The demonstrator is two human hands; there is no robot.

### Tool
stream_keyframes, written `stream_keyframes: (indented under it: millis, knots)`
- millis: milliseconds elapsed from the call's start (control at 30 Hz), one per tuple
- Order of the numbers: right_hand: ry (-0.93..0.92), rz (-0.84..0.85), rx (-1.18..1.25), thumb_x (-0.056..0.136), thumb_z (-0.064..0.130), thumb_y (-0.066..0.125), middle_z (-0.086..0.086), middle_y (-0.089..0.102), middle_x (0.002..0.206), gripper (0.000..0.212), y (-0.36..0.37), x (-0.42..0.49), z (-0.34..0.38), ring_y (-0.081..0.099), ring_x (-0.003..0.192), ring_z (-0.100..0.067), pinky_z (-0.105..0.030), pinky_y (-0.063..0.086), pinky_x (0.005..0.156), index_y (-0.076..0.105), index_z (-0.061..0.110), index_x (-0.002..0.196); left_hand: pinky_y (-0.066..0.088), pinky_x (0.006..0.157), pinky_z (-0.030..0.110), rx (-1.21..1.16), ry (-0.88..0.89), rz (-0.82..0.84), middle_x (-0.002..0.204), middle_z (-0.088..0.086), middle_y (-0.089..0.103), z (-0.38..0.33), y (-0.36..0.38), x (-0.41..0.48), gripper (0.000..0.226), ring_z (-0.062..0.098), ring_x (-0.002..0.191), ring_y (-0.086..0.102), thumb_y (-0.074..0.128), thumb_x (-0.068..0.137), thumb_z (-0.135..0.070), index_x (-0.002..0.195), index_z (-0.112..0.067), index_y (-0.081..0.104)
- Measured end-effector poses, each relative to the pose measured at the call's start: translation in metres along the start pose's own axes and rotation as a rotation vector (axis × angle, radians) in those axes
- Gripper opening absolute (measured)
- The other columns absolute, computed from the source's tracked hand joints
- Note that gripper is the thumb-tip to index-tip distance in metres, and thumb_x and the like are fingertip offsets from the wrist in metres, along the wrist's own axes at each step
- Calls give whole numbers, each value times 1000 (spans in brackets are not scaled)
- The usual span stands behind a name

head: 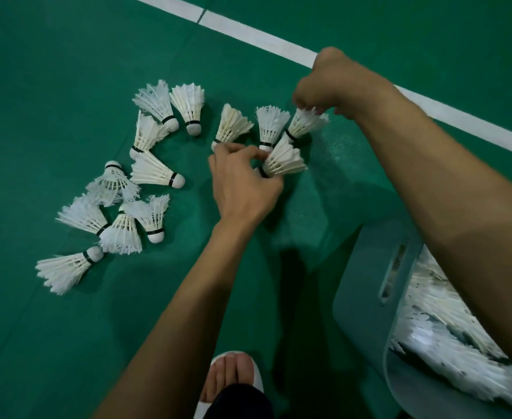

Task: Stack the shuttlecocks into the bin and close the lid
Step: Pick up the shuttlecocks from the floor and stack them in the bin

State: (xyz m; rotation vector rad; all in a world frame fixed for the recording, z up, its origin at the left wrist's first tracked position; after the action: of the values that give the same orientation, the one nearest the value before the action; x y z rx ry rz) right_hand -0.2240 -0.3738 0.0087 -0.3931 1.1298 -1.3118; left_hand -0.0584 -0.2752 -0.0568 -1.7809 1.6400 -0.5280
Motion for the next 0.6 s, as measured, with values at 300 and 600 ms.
stream_keyframes:
  millis: [300, 600]
  knots:
    - [-227, -504, 153, 86, 17, 51, -5, 31, 46, 32, -58, -64, -17, 28, 44, -16, -32, 26, 45, 46, 0, 59, 62, 71, 39, 6, -74, 122, 82, 3, 73, -3, 39, 39, 19, 35, 94, 69, 80, 52, -42, 55, -32, 64]
    - [-77, -725, 1079, 79, 3, 70, -9, 64, 62, 37, -126, -203, -129, 64, 54, -19, -31, 55, 61, 63, 11, 44, 39, 87, 7, -61, 145, 64, 109, -3, 65, -76, -9, -62, 31, 7, 102, 62, 87, 69, -25, 98, -16, 80]
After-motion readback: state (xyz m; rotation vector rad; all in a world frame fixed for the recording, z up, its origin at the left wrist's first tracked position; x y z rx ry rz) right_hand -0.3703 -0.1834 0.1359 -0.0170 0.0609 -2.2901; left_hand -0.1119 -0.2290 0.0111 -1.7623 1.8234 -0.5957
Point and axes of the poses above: each hand's wrist, its own x-axis towards the middle knuckle, its own y-axis out of the palm, z = x × y, the point moved 7 cm from there along x, towards the middle knuckle
